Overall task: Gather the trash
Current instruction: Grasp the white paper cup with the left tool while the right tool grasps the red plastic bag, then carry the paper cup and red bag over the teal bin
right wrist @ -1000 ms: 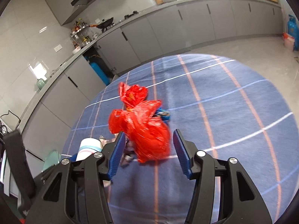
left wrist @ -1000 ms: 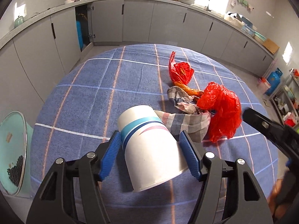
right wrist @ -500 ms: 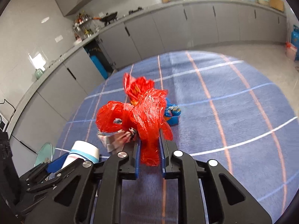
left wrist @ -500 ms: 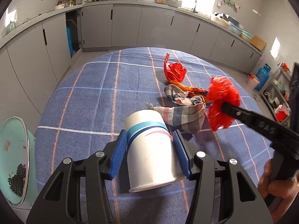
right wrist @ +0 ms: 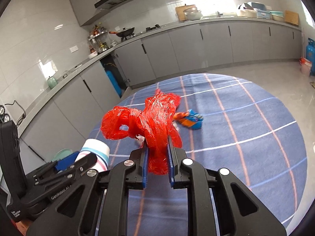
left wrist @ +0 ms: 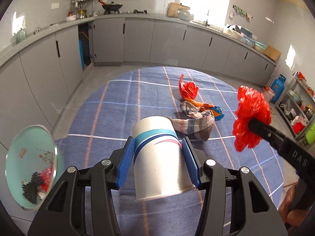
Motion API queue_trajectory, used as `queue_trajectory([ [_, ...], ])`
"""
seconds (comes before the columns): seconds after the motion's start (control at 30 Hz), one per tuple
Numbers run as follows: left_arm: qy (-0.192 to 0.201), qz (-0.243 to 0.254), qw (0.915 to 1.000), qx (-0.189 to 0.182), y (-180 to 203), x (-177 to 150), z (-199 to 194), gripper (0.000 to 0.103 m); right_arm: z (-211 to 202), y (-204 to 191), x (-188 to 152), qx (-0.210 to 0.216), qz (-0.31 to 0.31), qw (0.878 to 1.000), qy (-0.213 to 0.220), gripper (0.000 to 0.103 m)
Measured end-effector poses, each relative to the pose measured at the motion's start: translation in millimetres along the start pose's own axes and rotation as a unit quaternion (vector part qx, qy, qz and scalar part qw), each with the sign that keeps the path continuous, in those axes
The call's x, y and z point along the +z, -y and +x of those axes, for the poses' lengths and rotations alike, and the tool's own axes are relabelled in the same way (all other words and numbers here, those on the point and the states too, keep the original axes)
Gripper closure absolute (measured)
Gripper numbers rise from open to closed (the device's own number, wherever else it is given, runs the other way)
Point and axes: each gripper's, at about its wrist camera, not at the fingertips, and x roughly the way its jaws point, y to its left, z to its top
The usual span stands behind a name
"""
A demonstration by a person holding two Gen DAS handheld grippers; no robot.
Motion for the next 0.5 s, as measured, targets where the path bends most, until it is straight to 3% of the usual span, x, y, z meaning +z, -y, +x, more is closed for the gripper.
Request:
queue_trajectory([
  [0.5, 0.024, -0.013, 0.9977, 0.062, -53.5, -11.3, -42.8, 0.053, -0.5, -66.1, -20.6, 0.04, -0.025, 0.999, -0.013, 0.086],
])
